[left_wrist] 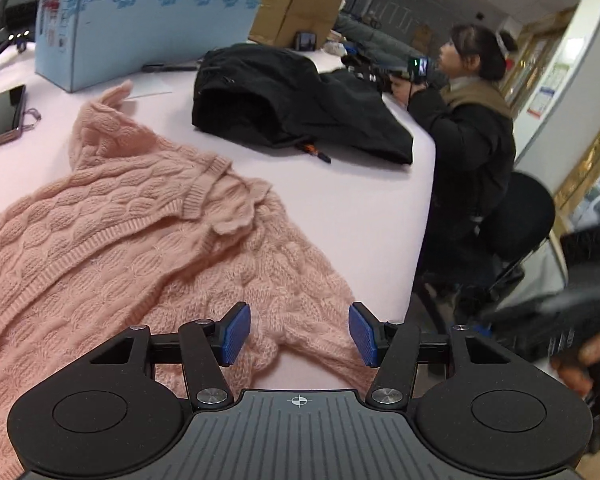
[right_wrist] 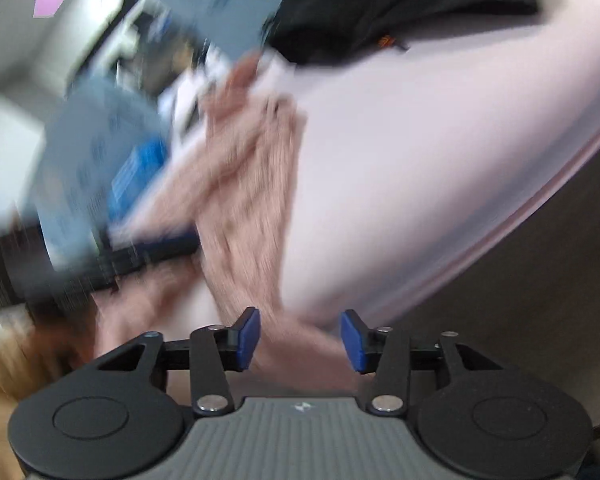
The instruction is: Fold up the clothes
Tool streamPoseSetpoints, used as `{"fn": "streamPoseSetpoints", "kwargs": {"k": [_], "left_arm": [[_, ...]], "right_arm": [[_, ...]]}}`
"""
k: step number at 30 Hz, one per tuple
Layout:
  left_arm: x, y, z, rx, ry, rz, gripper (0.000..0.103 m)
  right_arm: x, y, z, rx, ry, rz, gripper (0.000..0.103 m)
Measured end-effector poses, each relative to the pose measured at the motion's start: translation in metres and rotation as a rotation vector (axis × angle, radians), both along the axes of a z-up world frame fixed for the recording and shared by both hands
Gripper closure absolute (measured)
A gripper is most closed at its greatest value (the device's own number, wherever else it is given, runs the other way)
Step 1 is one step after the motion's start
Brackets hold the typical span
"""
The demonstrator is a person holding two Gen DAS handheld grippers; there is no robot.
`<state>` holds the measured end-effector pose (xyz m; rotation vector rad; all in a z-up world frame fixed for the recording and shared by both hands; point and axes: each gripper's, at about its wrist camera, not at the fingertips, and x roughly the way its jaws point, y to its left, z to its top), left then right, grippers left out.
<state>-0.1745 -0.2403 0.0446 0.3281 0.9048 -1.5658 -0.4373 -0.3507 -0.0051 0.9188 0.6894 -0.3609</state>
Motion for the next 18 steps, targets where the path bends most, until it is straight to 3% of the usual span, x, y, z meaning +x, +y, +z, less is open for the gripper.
{"fn": "streamPoseSetpoints", "kwargs": {"k": [2,6,10,13,15,16,17,18], "left_arm": [[-0.002,0.001,0.002,0.002,0.016,-0.024,0.048],[-0.006,0.001,0.004,0.001,0.043,-0.066,0.048],[-0.021,-0.003,-0.003,0.052,0.035,-0.141,0.048],[-0.034,0.004,-0.003,0.058,0.025,-0.218,0.048],[-0.040,0.006,-0.004,0.067,0.002,-0.243,0.048],[-0.041,0.006,-0.006,0.078,-0.003,-0.245,0.048],[-0.039,0.006,-0.008,0.086,0.003,-0.235,0.048],[-0.037,0.006,-0.010,0.093,0.011,-0.225,0.048]], "right_arm": [[-0.013,-0.010,-0.016,0.135,-0.046,-0.114,0.033],[-0.059,-0.008,-0.085,0.619,-0.217,-0.532,0.033],[-0.058,0.008,-0.130,0.873,-0.262,-0.647,0.033],[-0.046,0.018,-0.146,0.954,-0.278,-0.641,0.036],[-0.039,0.024,-0.151,0.993,-0.338,-0.635,0.050],[-0.036,0.025,-0.151,0.993,-0.357,-0.629,0.066],[-0.034,0.026,-0.149,0.978,-0.368,-0.615,0.091],[-0.032,0.026,-0.141,0.926,-0.366,-0.579,0.101]]}}
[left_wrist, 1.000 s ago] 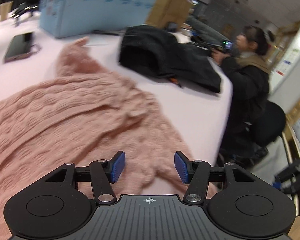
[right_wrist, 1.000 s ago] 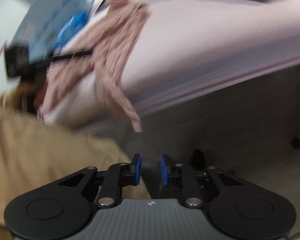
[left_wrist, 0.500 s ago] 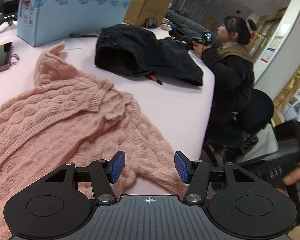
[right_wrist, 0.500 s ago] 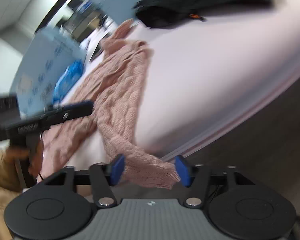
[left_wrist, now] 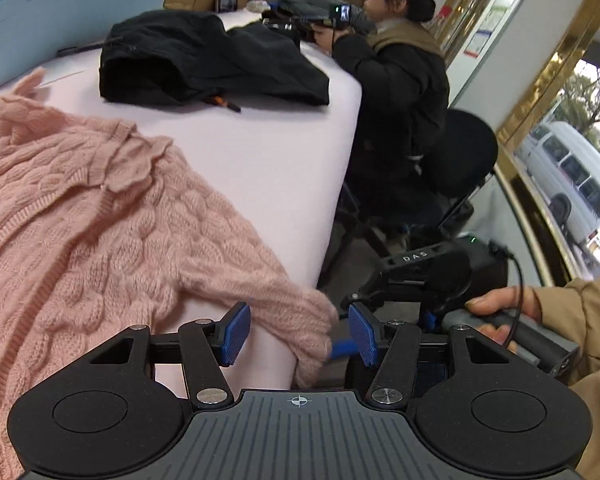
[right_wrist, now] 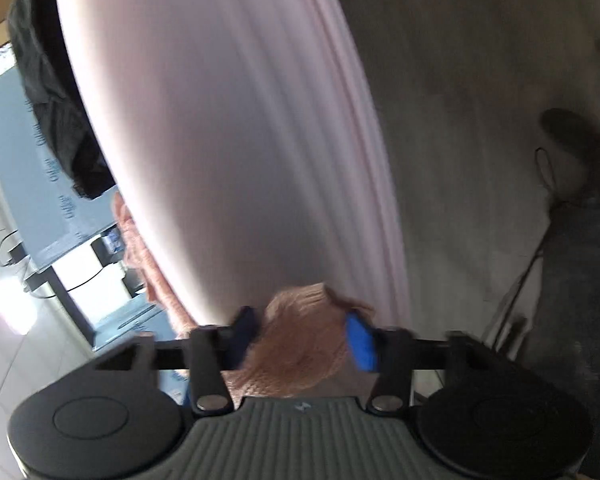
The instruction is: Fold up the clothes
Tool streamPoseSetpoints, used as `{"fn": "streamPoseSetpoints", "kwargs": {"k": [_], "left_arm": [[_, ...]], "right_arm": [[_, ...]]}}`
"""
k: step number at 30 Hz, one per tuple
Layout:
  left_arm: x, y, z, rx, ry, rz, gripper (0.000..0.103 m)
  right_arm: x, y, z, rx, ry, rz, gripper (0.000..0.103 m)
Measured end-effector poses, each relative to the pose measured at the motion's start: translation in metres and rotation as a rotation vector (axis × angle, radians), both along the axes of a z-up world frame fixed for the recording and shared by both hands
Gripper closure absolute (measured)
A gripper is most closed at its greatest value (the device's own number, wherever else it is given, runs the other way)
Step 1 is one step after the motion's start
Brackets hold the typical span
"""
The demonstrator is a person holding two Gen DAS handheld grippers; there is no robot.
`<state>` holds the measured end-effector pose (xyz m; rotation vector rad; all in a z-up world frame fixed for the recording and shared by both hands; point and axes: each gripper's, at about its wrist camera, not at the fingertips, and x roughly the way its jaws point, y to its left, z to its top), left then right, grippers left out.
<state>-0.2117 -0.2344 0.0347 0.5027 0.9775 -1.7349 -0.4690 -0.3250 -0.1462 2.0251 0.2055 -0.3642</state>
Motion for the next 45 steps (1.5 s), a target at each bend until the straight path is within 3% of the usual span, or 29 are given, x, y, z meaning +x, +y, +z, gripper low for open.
{"fn": "streamPoseSetpoints", "kwargs": {"k": [3,8,10,12,14,16,19,22,24,25,27,28,30,34,40,42,45], "left_arm": [[0.008,0.003,-0.001,0.000,0.019,0.040,0.048],[0.020,0.010,0.004,-0.035,0.045,0.092,0.048],[0.025,0.013,0.008,-0.066,0.065,0.123,0.048],[0.027,0.012,0.010,-0.086,0.070,0.136,0.048],[0.026,0.007,0.011,-0.097,0.066,0.130,0.048],[0.022,-0.001,0.008,-0.084,0.035,0.107,0.048],[0.014,-0.018,-0.003,-0.017,-0.058,0.076,0.048],[0.011,-0.016,-0.006,-0.012,-0.089,0.044,0.045],[0.005,-0.012,-0.005,-0.026,-0.130,0.000,0.041],[0.002,-0.009,-0.004,-0.033,-0.156,-0.018,0.041],[0.000,-0.001,0.001,-0.068,-0.168,-0.033,0.041],[0.001,0.003,0.004,-0.087,-0.161,-0.025,0.041],[0.008,0.009,0.010,-0.114,-0.147,0.014,0.040],[0.030,0.013,0.015,-0.131,-0.141,0.164,0.031],[0.068,0.024,0.008,-0.106,-0.124,0.458,0.028],[0.077,0.023,0.003,-0.071,-0.125,0.513,0.027],[0.086,0.017,-0.011,0.038,-0.136,0.573,0.026]], "right_arm": [[0.004,0.001,0.030,-0.187,0.013,0.090,0.100],[-0.012,0.016,0.088,-0.459,0.027,0.135,0.100],[-0.013,0.026,0.114,-0.616,0.092,0.207,0.100],[-0.006,0.043,0.145,-0.800,0.193,0.350,0.100],[0.003,0.058,0.164,-0.915,0.254,0.467,0.099],[0.014,0.067,0.163,-0.985,0.340,0.588,0.090],[0.032,0.081,0.160,-1.079,0.476,0.772,0.062],[0.008,0.089,0.142,-0.982,0.542,0.862,0.065],[-0.011,0.083,0.140,-0.914,0.601,0.820,0.070],[-0.019,0.076,0.147,-0.912,0.580,0.745,0.072],[-0.035,0.062,0.166,-0.909,0.519,0.573,0.072],[-0.037,0.052,0.179,-0.923,0.437,0.467,0.072],[-0.028,0.040,0.194,-0.960,0.367,0.400,0.071],[0.018,0.017,0.222,-1.137,0.395,0.423,0.056],[0.103,-0.028,0.266,-1.397,0.495,0.525,0.048],[0.139,-0.053,0.274,-1.463,0.449,0.559,0.044],[0.200,-0.095,0.271,-1.452,0.363,0.579,0.042]]}}
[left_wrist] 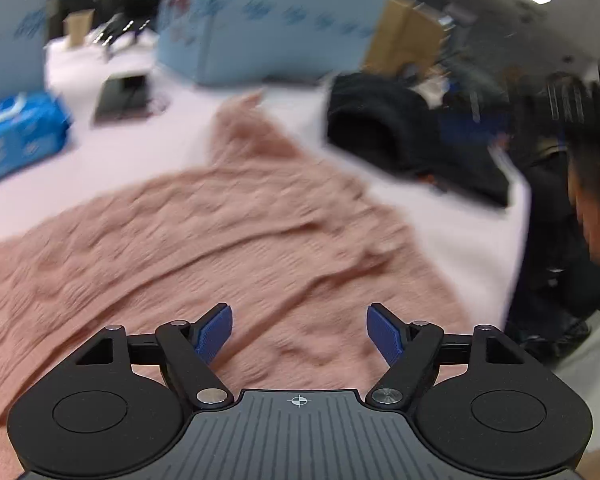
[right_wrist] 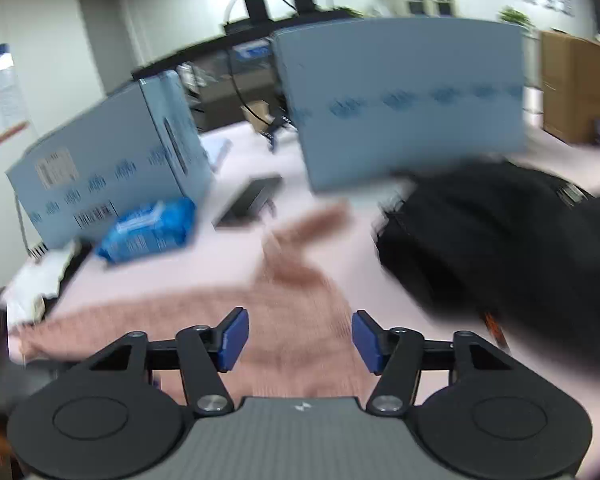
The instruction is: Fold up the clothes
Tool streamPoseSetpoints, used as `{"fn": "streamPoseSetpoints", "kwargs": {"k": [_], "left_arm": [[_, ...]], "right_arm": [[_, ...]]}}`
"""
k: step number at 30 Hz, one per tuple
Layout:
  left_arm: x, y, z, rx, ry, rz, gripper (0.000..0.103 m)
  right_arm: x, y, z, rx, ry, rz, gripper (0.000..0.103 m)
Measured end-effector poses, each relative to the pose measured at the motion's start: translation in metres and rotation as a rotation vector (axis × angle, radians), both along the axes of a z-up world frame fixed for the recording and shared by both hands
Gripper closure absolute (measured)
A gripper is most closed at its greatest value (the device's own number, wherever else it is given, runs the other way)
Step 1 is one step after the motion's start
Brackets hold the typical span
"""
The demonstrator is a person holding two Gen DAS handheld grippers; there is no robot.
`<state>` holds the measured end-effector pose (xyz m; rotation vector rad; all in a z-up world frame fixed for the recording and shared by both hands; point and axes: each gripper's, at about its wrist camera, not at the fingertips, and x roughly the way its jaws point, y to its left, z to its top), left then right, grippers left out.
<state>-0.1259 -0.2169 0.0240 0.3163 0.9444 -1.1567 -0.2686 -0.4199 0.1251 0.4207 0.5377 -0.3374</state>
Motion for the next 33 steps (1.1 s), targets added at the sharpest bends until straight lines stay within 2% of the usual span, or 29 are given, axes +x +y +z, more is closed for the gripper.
{"fn": "streamPoseSetpoints", "kwargs": {"k": [3,6,9,13,15,16,17,18,23,26,27,28,29,31,33], "left_arm": [[-0.002,0.005,-0.002,-0.027,-0.012,0.012,0.022],[-0.010,0.005,-0.003,-0.021,-0.056,0.021,0.020],[-0.017,0.004,-0.001,0.008,-0.096,0.039,0.020],[-0.015,0.006,0.013,-0.025,-0.106,0.119,0.020],[-0.013,0.008,0.022,-0.047,-0.119,0.172,0.020],[-0.011,0.008,0.024,-0.046,-0.119,0.194,0.020],[-0.009,0.009,0.024,-0.042,-0.117,0.211,0.020],[-0.007,0.010,0.023,-0.031,-0.106,0.234,0.020],[-0.003,0.013,0.019,-0.006,-0.065,0.296,0.020],[-0.006,0.012,0.018,0.008,-0.066,0.298,0.020],[-0.007,0.012,0.018,0.013,-0.067,0.299,0.020],[-0.008,0.012,0.018,0.017,-0.067,0.299,0.020],[-0.009,0.012,0.017,0.022,-0.068,0.300,0.020],[-0.011,0.015,0.019,0.023,-0.071,0.309,0.020],[-0.009,0.018,0.019,0.014,-0.068,0.318,0.020]], "right_arm": [[0.066,-0.048,-0.010,0.117,-0.018,0.028,0.042],[0.122,-0.093,-0.026,0.254,0.037,-0.020,0.042],[0.159,-0.120,-0.041,0.343,0.088,-0.044,0.042],[0.202,-0.145,-0.075,0.470,0.139,-0.040,0.043],[0.212,-0.151,-0.088,0.515,0.154,-0.042,0.049],[0.214,-0.154,-0.091,0.516,0.126,-0.021,0.063],[0.216,-0.154,-0.091,0.519,0.118,0.016,0.088],[0.218,-0.154,-0.091,0.522,0.115,0.056,0.093],[0.233,-0.130,-0.056,0.317,0.018,0.367,0.094],[0.250,-0.116,-0.041,0.235,-0.045,0.460,0.092],[0.259,-0.112,-0.040,0.202,-0.036,0.475,0.089],[0.268,-0.105,-0.043,0.126,0.007,0.476,0.083],[0.278,-0.098,-0.047,0.041,0.056,0.476,0.065],[0.280,-0.089,-0.047,-0.104,0.111,0.421,0.043],[0.280,-0.081,-0.047,-0.244,0.160,0.359,0.043]]}}
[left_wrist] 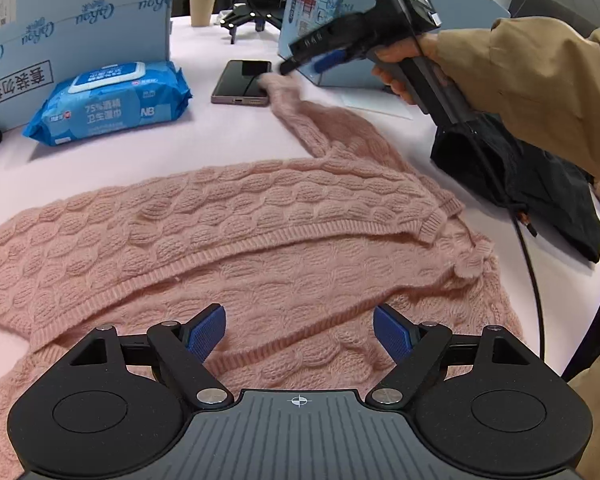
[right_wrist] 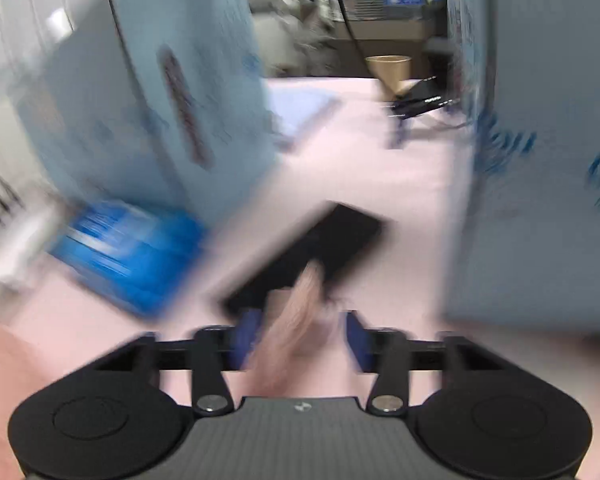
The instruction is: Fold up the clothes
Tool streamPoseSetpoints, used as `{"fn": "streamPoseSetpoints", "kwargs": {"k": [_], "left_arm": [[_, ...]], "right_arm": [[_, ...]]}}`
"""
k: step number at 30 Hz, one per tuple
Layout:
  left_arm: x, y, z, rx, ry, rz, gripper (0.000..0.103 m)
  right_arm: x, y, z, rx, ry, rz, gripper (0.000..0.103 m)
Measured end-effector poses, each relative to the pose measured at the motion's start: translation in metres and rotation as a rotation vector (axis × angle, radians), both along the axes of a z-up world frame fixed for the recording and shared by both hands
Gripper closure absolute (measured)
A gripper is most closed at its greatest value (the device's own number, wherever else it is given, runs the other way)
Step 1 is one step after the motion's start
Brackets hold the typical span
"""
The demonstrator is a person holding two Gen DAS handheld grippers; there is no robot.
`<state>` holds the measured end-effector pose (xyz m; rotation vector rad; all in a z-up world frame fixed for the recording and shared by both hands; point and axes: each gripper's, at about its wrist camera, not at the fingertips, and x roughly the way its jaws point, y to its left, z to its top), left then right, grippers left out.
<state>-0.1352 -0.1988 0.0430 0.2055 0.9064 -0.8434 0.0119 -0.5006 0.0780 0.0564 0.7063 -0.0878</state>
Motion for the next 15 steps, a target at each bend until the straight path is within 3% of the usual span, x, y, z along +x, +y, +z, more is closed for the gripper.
{"fn": "streamPoseSetpoints", "kwargs": {"k": [4,7,10,12,15], "left_arm": [[0.008,-0.002,-0.001,-0.026,0.013,0.000,0.020],[0.013,-0.007,-0.001,-0.032,0.011,-0.028,0.020],[0.018,-0.014,-0.003,-0.025,0.023,-0.060,0.020],[0.019,-0.017,-0.004,-0.013,0.029,-0.077,0.020],[0.015,-0.018,-0.006,0.005,0.034,-0.094,0.020]], "right_arm": [[-0.039,-0.003,0.024,-0.018,-0.054,-0.025,0.046],[-0.079,0.008,0.025,0.213,-0.033,0.113,0.058],[-0.101,0.029,0.004,0.285,0.048,0.197,0.063],[-0.097,0.032,-0.018,0.219,0.107,0.127,0.069],[-0.083,0.012,-0.038,0.239,0.119,0.012,0.077]]}}
